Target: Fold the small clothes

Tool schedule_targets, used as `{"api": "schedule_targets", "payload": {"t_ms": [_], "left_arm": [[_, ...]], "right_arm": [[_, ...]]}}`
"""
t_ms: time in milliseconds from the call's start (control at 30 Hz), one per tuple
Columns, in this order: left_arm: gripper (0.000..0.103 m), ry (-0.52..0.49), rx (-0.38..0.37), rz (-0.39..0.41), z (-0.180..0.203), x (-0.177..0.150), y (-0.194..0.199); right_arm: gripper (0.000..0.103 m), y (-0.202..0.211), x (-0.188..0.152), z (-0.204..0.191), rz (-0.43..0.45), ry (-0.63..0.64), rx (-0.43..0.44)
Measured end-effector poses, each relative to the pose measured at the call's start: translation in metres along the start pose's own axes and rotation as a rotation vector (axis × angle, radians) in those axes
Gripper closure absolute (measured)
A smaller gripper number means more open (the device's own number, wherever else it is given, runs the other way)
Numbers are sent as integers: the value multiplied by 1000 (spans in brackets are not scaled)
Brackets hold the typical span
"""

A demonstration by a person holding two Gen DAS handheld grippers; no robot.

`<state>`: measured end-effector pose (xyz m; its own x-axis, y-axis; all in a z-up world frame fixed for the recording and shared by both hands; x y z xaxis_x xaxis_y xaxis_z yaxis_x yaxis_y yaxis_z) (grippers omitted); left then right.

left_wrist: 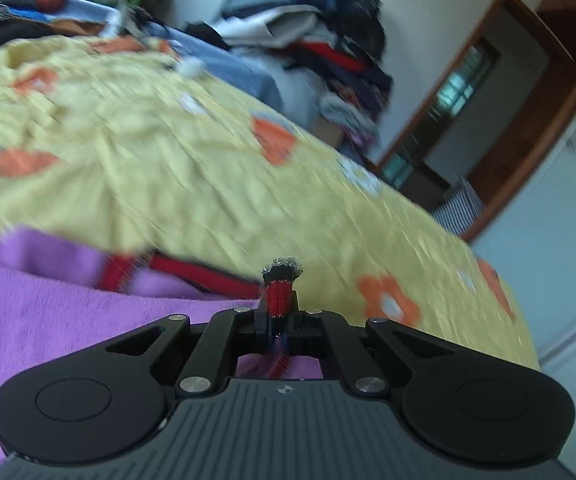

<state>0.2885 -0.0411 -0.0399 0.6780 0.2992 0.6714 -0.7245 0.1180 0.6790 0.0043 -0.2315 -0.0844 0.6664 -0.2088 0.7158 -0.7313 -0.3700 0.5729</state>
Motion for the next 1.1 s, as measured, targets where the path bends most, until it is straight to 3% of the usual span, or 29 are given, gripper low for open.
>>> {"api": "schedule_targets", "payload": {"t_ms": [267, 500, 1100], "left_arm": [[100, -77, -82, -26, 50, -31, 5], [100, -117, -116, -53, 75, -49, 8], [100, -207, -145, -140, 87, -95, -6]], "right_arm": [[0, 18, 0, 23, 58, -89, -14], [0, 18, -5, 26, 58, -92, -25], [0, 11, -14, 25, 25, -89, -39]]}}
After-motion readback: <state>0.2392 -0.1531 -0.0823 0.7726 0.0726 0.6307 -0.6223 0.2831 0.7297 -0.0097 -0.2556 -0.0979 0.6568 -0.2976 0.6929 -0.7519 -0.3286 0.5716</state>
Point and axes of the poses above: each gripper's, at about its wrist camera, not at the fingertips, and y roughly against the way its jaws point, z to its right, x to its top, the point moved 2 cm from there along -y, roughly the way its jaws point, and after that the axes turned 13 degrees about x, right-handed, at the moved point
